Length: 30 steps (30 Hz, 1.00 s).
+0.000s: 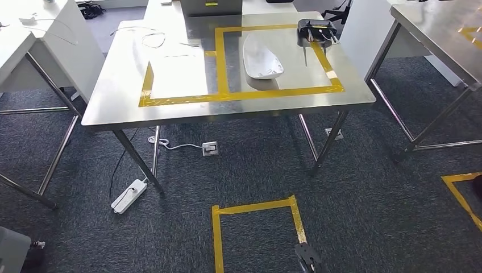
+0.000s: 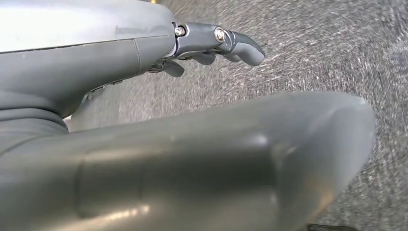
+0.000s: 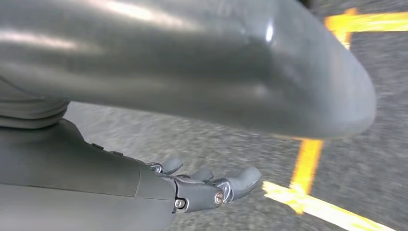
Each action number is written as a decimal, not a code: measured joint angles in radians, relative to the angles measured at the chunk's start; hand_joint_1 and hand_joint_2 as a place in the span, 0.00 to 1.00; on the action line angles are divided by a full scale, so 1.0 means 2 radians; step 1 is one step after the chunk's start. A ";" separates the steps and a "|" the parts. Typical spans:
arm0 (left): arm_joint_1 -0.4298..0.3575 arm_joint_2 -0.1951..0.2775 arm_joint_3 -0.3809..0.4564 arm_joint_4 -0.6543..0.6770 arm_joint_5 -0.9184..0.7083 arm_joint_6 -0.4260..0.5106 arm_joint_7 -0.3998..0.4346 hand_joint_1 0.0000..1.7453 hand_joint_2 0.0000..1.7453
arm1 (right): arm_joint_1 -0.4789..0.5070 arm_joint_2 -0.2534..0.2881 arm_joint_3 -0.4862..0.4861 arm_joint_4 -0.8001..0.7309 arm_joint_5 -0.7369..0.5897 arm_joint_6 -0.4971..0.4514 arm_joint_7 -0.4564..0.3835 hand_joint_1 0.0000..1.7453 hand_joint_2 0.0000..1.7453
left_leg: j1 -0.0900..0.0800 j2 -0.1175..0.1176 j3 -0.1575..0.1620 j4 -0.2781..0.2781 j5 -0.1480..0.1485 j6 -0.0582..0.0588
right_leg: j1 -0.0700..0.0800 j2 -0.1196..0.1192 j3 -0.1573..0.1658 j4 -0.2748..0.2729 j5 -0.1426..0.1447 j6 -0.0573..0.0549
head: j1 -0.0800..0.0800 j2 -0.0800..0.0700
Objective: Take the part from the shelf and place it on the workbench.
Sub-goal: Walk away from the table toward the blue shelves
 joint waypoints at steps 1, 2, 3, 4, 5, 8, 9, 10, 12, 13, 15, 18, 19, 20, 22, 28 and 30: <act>-0.002 -0.001 -0.002 0.000 -0.004 -0.005 0.001 0.00 0.00 | -0.001 0.000 -0.003 0.001 -0.001 -0.003 -0.001 0.00 0.00 | 0.001 0.001 -0.003 -0.001 0.004 0.004 | 0.000 0.001 -0.002 0.001 0.000 0.003 | 0.000 0.000; -0.004 -0.002 -0.004 0.000 -0.006 -0.008 0.001 0.00 0.00 | -0.001 0.001 -0.006 0.003 0.001 -0.006 0.004 0.00 0.00 | 0.001 0.002 -0.007 -0.002 0.008 0.010 | -0.001 0.002 -0.005 0.007 -0.008 0.006 | 0.000 0.000; -0.007 -0.003 -0.005 0.000 -0.007 -0.011 0.000 0.00 0.00 | -0.001 0.001 -0.008 0.004 0.005 -0.006 0.010 0.00 0.00 | 0.002 0.003 -0.011 -0.003 0.014 0.014 | -0.001 0.003 -0.011 0.022 -0.026 0.009 | 0.001 0.000; -0.009 -0.004 -0.006 0.000 -0.008 -0.014 -0.001 0.00 0.00 | -0.001 0.001 -0.008 0.005 0.010 -0.008 0.016 0.00 0.00 | 0.003 0.004 -0.017 -0.003 0.019 0.018 | -0.001 0.004 -0.019 0.047 -0.050 0.011 | 0.002 0.000; -0.012 -0.004 -0.007 -0.001 -0.008 -0.015 -0.001 0.00 0.00 | -0.001 0.001 -0.008 0.006 0.012 -0.011 0.020 0.00 0.00 | 0.003 0.004 -0.024 -0.002 0.025 0.019 | -0.002 0.004 -0.027 0.079 -0.075 0.013 | 0.003 0.000; -0.015 -0.007 -0.012 -0.001 -0.011 -0.017 0.001 0.00 0.00 | -0.001 0.001 -0.011 0.007 0.009 -0.026 0.025 0.00 0.00 | 0.001 0.005 -0.046 0.002 0.040 0.019 | -0.002 0.004 -0.027 0.142 -0.094 0.015 | 0.003 0.000; -0.016 -0.007 -0.013 -0.001 -0.013 -0.017 0.002 0.00 0.00 | -0.001 0.001 -0.013 0.007 0.008 -0.028 0.025 0.00 0.00 | 0.001 0.006 -0.054 0.005 0.044 0.018 | -0.002 0.005 -0.012 0.130 -0.082 0.014 | 0.003 0.000; -0.016 -0.008 -0.013 -0.001 -0.015 -0.017 0.002 0.00 0.00 | -0.001 0.001 -0.014 0.007 0.008 -0.028 0.025 0.00 0.00 | 0.001 0.006 -0.060 0.007 0.048 0.017 | -0.001 0.005 0.012 0.102 -0.069 0.012 | 0.004 0.000; -0.016 -0.009 -0.013 -0.001 -0.016 -0.015 0.002 0.00 0.00 | -0.003 0.001 -0.015 0.008 0.013 -0.023 0.022 0.00 0.00 | 0.001 0.006 -0.069 0.010 0.056 0.013 | 0.001 0.006 0.062 0.031 -0.068 0.007 | 0.003 0.000; -0.016 -0.009 -0.013 -0.002 -0.016 -0.013 0.002 0.00 0.00 | -0.003 0.001 -0.015 0.008 0.015 -0.021 0.020 0.00 0.00 | 0.001 0.007 -0.071 0.011 0.060 0.010 | 0.002 0.007 0.075 0.007 -0.072 0.004 | 0.004 0.000; -0.016 -0.010 -0.014 -0.002 -0.017 -0.010 0.001 0.00 0.00 | -0.004 0.002 -0.015 0.008 0.015 -0.020 0.017 0.00 0.00 | 0.001 0.006 -0.071 0.007 0.070 0.004 | 0.005 0.007 0.077 -0.006 -0.072 -0.003 | 0.004 0.000; -0.013 -0.009 -0.014 -0.001 -0.023 -0.009 0.003 0.00 0.00 | -0.006 0.004 -0.016 0.010 0.011 -0.027 0.016 0.00 0.00 | 0.002 0.004 -0.082 0.019 0.052 -0.005 | 0.001 0.005 0.060 -0.011 -0.053 -0.014 | 0.004 0.000; -0.013 -0.008 -0.014 -0.001 -0.024 -0.009 0.004 0.00 0.00 | -0.007 0.005 -0.017 0.010 0.012 -0.028 0.016 0.00 0.00 | 0.003 0.004 -0.089 0.040 0.026 -0.007 | 0.000 0.004 0.052 -0.011 -0.046 -0.017 | 0.003 0.000; -0.013 -0.009 -0.014 -0.001 -0.025 -0.010 0.004 0.00 0.00 | -0.007 0.005 -0.017 0.010 0.013 -0.028 0.015 0.00 0.00 | 0.004 0.003 -0.096 0.069 -0.003 -0.010 | 0.000 0.004 0.044 -0.011 -0.039 -0.019 | 0.002 0.000; -0.015 -0.008 -0.015 -0.001 -0.026 -0.011 0.003 0.00 0.00 | -0.007 0.006 -0.017 0.010 0.018 -0.026 0.014 0.00 0.00 | 0.005 0.003 -0.101 0.129 -0.035 -0.013 | 0.000 0.003 0.027 -0.009 -0.025 -0.019 | 0.002 0.000; -0.026 -0.006 -0.018 -0.005 -0.027 -0.009 0.007 0.00 0.00 | -0.008 0.012 -0.017 0.011 0.024 -0.060 0.015 0.00 1.00 | 0.005 0.002 0.014 0.024 -0.012 -0.009 | 0.000 0.000 -0.018 0.003 0.010 -0.007 | 0.003 0.000; -0.027 -0.006 -0.018 -0.006 -0.026 -0.006 0.007 0.00 0.00 | -0.009 0.014 -0.017 0.011 0.026 -0.073 0.018 0.00 1.00 | 0.002 0.001 0.028 -0.004 -0.021 -0.001 | 0.000 0.000 -0.018 0.000 0.021 0.000 | 0.002 0.000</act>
